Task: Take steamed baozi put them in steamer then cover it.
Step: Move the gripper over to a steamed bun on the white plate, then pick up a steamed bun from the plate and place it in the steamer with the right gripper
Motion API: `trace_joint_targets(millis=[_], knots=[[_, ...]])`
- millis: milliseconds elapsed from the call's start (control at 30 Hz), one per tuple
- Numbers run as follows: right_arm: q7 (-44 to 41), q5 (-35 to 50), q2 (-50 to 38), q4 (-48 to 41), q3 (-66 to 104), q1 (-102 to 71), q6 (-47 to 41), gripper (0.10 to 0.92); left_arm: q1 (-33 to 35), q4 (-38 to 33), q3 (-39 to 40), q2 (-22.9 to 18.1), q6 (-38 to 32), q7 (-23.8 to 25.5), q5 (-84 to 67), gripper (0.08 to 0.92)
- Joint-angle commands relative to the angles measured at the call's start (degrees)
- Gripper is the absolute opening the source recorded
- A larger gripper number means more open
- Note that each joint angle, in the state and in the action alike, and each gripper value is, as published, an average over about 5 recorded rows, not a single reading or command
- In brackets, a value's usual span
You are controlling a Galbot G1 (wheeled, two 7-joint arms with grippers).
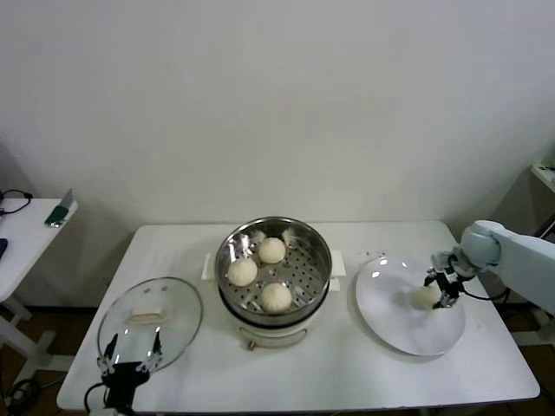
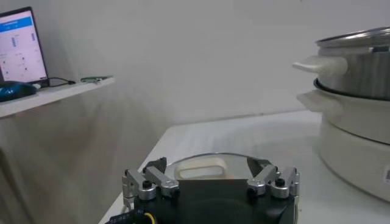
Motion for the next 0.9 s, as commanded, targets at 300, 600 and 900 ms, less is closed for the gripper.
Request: trace_joint_targets(millis=[300,600,900], knots=[[-0.99,36.14,14.79,20.72,-37.54,57.06,-6.24,0.636,-0.27,-0.23,0.15,0.29,0.28,0.11,-0.06,0.823],[7.43,50.51,23.79,29.03,-27.15,54.58,-17.00,0.636,-0.77,0.01,0.13,0.42,0.75,0.32,-0.28,0.823],[14.86,47.54,28.57,29.73,-23.74,40.57,-22.41,0.636,-0.44,-0.57,0.00,0.39,0.62,0.33,-0.36,0.823]])
